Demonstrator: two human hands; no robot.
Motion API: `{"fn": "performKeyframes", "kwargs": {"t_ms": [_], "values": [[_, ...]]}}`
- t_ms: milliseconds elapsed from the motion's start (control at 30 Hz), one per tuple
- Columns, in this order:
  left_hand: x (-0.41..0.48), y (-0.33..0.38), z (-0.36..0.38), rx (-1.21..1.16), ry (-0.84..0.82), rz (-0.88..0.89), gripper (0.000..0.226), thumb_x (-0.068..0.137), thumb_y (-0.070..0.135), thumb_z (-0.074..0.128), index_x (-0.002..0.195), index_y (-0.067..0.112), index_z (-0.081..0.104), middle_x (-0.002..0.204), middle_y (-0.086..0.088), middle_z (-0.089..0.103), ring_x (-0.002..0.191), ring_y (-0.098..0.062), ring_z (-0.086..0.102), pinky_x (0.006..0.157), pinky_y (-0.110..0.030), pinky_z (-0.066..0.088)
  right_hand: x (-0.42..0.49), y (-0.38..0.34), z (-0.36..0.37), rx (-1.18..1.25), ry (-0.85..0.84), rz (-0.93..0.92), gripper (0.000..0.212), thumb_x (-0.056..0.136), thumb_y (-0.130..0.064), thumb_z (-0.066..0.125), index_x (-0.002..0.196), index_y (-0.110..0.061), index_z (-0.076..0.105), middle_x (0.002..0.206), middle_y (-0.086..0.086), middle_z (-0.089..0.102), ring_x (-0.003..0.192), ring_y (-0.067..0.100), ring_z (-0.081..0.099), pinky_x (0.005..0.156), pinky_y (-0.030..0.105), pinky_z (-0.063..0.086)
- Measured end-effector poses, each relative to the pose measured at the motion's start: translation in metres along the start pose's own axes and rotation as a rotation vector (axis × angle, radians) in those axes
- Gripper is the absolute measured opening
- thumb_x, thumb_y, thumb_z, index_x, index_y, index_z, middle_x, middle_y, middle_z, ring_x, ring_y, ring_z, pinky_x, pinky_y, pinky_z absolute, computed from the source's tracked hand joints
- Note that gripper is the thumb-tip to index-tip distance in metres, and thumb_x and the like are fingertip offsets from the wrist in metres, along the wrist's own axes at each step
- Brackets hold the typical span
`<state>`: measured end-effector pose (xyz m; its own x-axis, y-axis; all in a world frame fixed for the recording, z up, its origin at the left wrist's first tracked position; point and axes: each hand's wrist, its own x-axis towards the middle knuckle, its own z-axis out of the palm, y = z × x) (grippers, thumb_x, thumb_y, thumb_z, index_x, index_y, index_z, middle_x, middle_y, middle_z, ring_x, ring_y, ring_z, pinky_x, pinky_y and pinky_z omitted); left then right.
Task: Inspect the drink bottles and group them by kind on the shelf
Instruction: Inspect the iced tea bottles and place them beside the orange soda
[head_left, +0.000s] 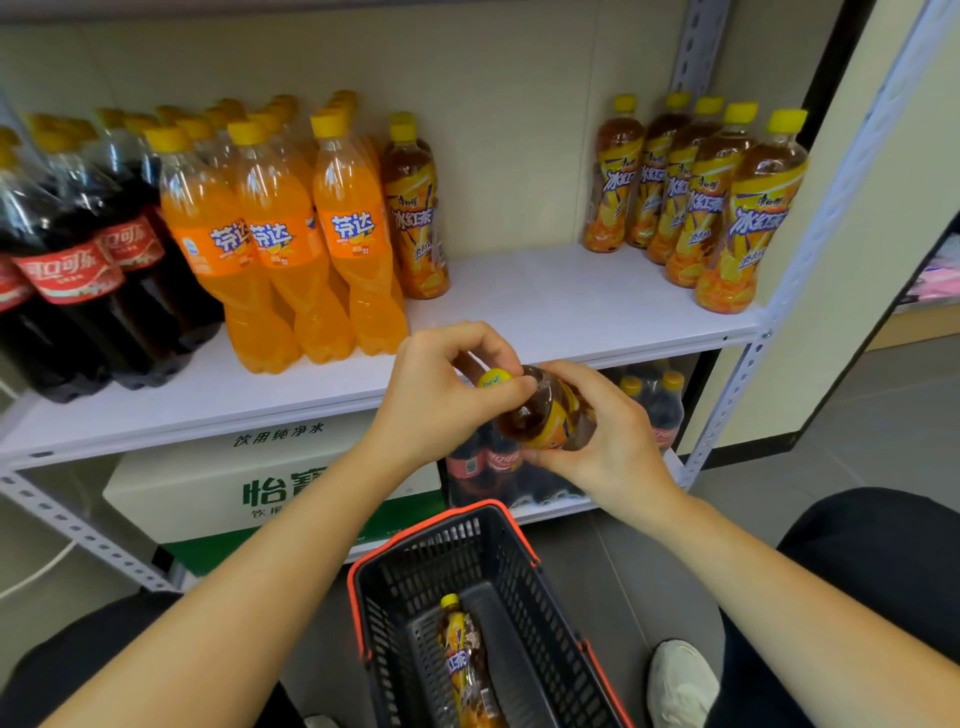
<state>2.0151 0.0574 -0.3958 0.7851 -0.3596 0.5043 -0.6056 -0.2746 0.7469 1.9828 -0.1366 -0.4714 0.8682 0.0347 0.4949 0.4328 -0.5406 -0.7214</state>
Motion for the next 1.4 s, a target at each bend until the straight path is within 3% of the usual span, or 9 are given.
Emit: {"fn": "performKeyframes", "kwargs": {"t_ms": [133, 267, 467, 633, 767, 1000, 1167, 1300, 1400], "values": [[0.002, -0.005, -0.006, -0.422, -0.115, -0.230, 0.005, 0.083, 0.020, 0.081, 0.079, 0.021, 0.079, 0.081, 0.002, 0.074, 0.076, -0.012, 0.071, 0.062, -0.027, 0.059, 0.000, 0.001, 0.001, 0.035, -0.013, 0.013, 0.080, 0.065, -0.025, 0.097, 0.134, -0.029, 0.057, 0.125, -0.013, 0.064, 0.118, 0.006, 0.061, 0.099, 0.023, 0.051], [0.000, -0.013, -0.007, -0.565, -0.174, -0.262, 0.014, 0.087, 0.022, 0.068, 0.094, 0.018, 0.080, 0.098, -0.002, 0.075, 0.093, -0.013, 0.070, 0.068, -0.023, 0.059, 0.002, 0.000, -0.002, 0.082, -0.051, 0.031, 0.079, 0.064, -0.027, 0.097, 0.129, -0.043, 0.054, 0.121, -0.024, 0.063, 0.115, 0.001, 0.061, 0.093, 0.012, 0.048], [-0.003, -0.020, -0.005, -0.390, -0.119, -0.067, 0.023, 0.096, 0.004, 0.065, 0.116, 0.012, 0.074, 0.124, -0.002, 0.073, 0.109, -0.026, 0.068, 0.079, -0.030, 0.059, 0.005, 0.001, -0.006, 0.137, -0.117, 0.089, 0.085, 0.065, -0.033, 0.097, 0.138, -0.030, 0.053, 0.126, -0.017, 0.066, 0.117, 0.001, 0.063, 0.098, 0.024, 0.054], [-0.005, -0.019, 0.002, -0.291, 0.033, 0.022, 0.028, 0.087, 0.000, 0.075, 0.108, 0.018, 0.077, 0.123, -0.001, 0.074, 0.091, -0.017, 0.070, 0.079, -0.033, 0.060, 0.009, 0.000, -0.010, 0.244, -0.181, 0.119, 0.077, 0.066, -0.033, 0.096, 0.133, -0.036, 0.057, 0.120, -0.018, 0.071, 0.111, 0.003, 0.068, 0.084, 0.018, 0.055], [-0.005, -0.020, 0.006, -0.315, 0.113, 0.006, 0.033, 0.088, -0.004, 0.073, 0.113, 0.018, 0.075, 0.119, -0.005, 0.075, 0.104, -0.019, 0.073, 0.087, -0.039, 0.061, 0.013, 0.002, -0.012, 0.361, -0.192, 0.200, 0.068, 0.068, -0.028, 0.095, 0.128, -0.033, 0.062, 0.118, -0.011, 0.074, 0.109, 0.008, 0.071, 0.085, 0.023, 0.059], [-0.009, -0.025, 0.008, -0.218, -0.149, -0.091, 0.037, 0.083, 0.004, 0.080, 0.117, 0.017, 0.074, 0.131, -0.001, 0.068, 0.108, -0.013, 0.069, 0.087, -0.034, 0.058, 0.029, 0.001, -0.026, 0.754, -0.013, 0.454, 0.047, 0.074, -0.022, 0.085, 0.117, -0.016, 0.067, 0.105, 0.007, 0.078, 0.095, 0.024, 0.076, 0.075, 0.038, 0.061], [-0.019, -0.028, 0.012, -0.247, -0.349, -0.125, 0.072, 0.072, 0.019, 0.087, 0.137, 0.026, 0.058, 0.130, 0.005, 0.067, 0.114, -0.017, 0.067, 0.090, -0.029, 0.056, 0.044, -0.003, -0.043, 0.982, 0.110, 0.656, 0.058, 0.073, -0.037, 0.080, 0.123, -0.013, 0.065, 0.106, 0.009, 0.077, 0.096, 0.025, 0.075, 0.082, 0.045, 0.062], [-0.019, -0.026, 0.013, -0.354, -0.238, -0.102, 0.062, 0.075, 0.014, 0.084, 0.132, 0.026, 0.062, 0.130, 0.005, 0.067, 0.111, -0.019, 0.068, 0.090, -0.034, 0.059, 0.046, -0.003, -0.045, 1.087, 0.157, 0.774, 0.065, 0.074, -0.047, 0.078, 0.127, -0.013, 0.063, 0.114, 0.013, 0.076, 0.110, 0.030, 0.072, 0.099, 0.049, 0.056], [-0.018, -0.022, 0.016, -0.417, -0.120, -0.120, 0.047, 0.077, 0.014, 0.080, 0.121, 0.027, 0.069, 0.117, 0.010, 0.073, 0.100, -0.013, 0.069, 0.082, -0.031, 0.059, 0.043, -0.005, -0.045, 1.154, 0.047, 0.802, 0.061, 0.076, -0.046, 0.077, 0.126, -0.015, 0.063, 0.116, 0.015, 0.075, 0.110, 0.031, 0.072, 0.093, 0.044, 0.059]]}}
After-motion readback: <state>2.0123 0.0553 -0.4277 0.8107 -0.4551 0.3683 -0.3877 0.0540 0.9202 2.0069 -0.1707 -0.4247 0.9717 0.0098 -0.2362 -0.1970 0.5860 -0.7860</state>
